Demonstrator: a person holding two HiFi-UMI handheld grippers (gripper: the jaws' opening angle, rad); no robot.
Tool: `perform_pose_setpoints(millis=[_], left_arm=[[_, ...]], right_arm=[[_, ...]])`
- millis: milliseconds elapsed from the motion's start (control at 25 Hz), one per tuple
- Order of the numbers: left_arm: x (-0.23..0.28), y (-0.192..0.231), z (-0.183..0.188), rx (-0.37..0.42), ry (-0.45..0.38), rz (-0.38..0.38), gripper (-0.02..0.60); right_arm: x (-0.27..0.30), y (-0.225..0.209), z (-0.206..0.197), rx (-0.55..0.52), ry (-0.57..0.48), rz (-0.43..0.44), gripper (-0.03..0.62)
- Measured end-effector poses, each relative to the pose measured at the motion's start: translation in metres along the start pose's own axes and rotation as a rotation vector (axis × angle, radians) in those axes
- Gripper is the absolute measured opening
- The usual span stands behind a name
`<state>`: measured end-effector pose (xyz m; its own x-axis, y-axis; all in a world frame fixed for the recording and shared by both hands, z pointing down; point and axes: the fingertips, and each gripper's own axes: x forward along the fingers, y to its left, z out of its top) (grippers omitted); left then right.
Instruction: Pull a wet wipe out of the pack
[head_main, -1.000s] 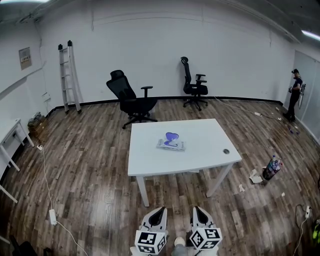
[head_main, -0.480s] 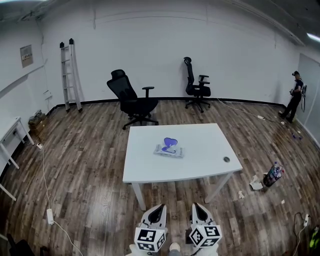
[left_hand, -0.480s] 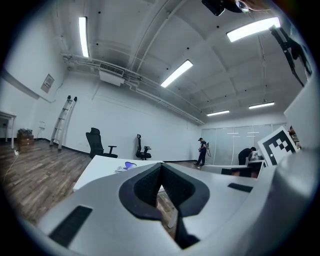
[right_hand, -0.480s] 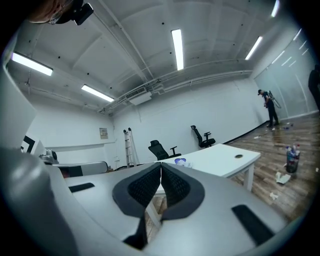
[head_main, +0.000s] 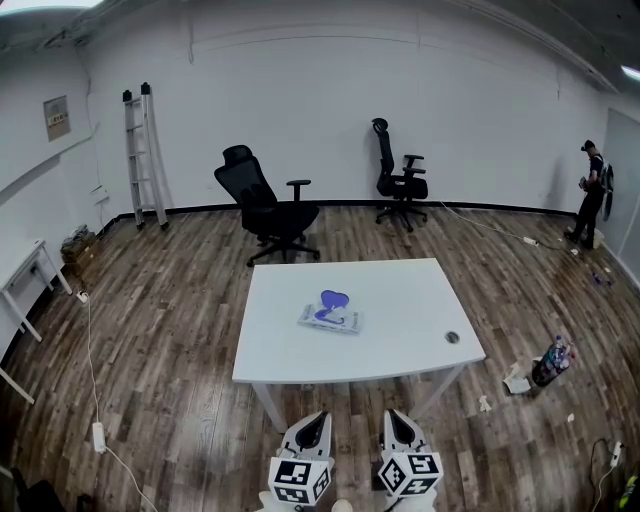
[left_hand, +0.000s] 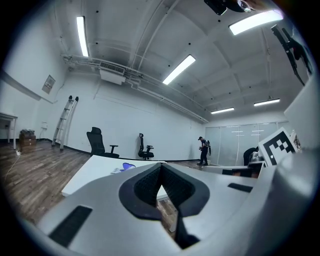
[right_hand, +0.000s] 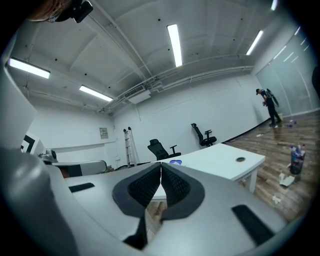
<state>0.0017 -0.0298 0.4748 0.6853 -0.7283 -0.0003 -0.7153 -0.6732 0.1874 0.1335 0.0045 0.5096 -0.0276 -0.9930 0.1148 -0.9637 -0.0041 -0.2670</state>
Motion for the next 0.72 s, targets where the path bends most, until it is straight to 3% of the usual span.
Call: perform_pose_setpoints(millis=[720], left_arm=[[0.065,-0.002,-0.012,0.015,0.03,0.06,-0.002]], right_arm=[[0.05,-0.063,0.002,0.033,0.052,0.002,0.009]])
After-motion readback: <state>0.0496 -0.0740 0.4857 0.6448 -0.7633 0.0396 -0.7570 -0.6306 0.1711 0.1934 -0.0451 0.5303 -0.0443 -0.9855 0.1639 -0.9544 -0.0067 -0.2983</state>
